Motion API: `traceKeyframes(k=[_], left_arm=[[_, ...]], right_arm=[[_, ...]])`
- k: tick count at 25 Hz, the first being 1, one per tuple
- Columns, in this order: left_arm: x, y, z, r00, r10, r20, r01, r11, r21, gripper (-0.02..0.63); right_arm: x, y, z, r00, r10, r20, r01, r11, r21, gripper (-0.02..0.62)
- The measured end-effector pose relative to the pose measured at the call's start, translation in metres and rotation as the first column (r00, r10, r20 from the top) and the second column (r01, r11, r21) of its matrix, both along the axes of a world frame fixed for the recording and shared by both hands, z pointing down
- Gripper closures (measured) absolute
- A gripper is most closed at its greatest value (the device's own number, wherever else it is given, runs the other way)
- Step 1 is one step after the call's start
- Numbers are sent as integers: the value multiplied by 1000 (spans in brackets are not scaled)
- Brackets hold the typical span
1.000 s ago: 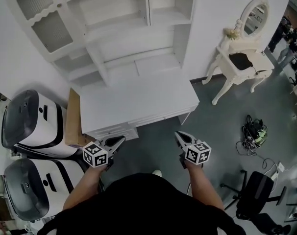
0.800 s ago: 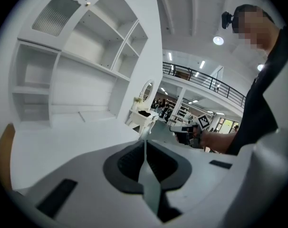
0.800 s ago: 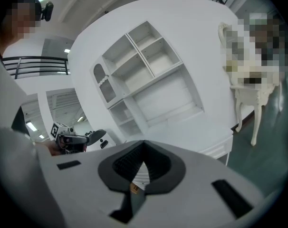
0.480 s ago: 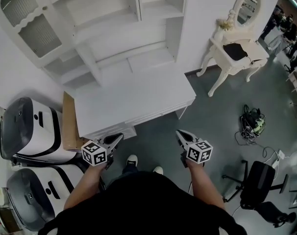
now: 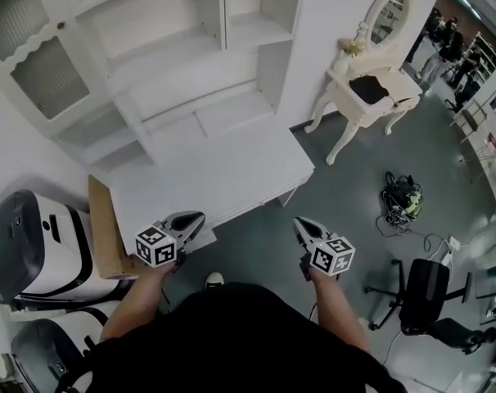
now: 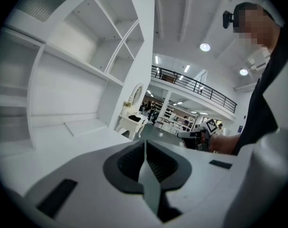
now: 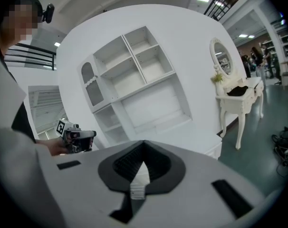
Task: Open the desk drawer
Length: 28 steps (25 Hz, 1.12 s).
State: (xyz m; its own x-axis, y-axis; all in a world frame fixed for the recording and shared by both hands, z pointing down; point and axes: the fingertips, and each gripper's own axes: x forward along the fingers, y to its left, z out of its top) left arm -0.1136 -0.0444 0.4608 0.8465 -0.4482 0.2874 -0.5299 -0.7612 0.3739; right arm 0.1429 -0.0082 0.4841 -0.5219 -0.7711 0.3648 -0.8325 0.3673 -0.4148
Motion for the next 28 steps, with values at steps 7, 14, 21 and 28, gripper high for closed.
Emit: traceKeyframes(k=[7,14,21,28], left_arm=[[-19,-39,1,996,93,-7,-93,996,5,584],[-23,-59,-9,973,227,-51,-224,973,59,584],[-50,-79,0,969,244,-45,-242,970,40,584],[-56,-91,11,967,250,-53,-249,968,16,584]], right_arm=[[-24,-16,-12,997,77,-30,-76,997,22,594],[-42,-18,-11,986,157,-56,-157,988,12,594],[-63,-24,-15,975,205,-88,-204,979,23,594],[-63,-25,0,963,232,-138,-235,972,-2,594]])
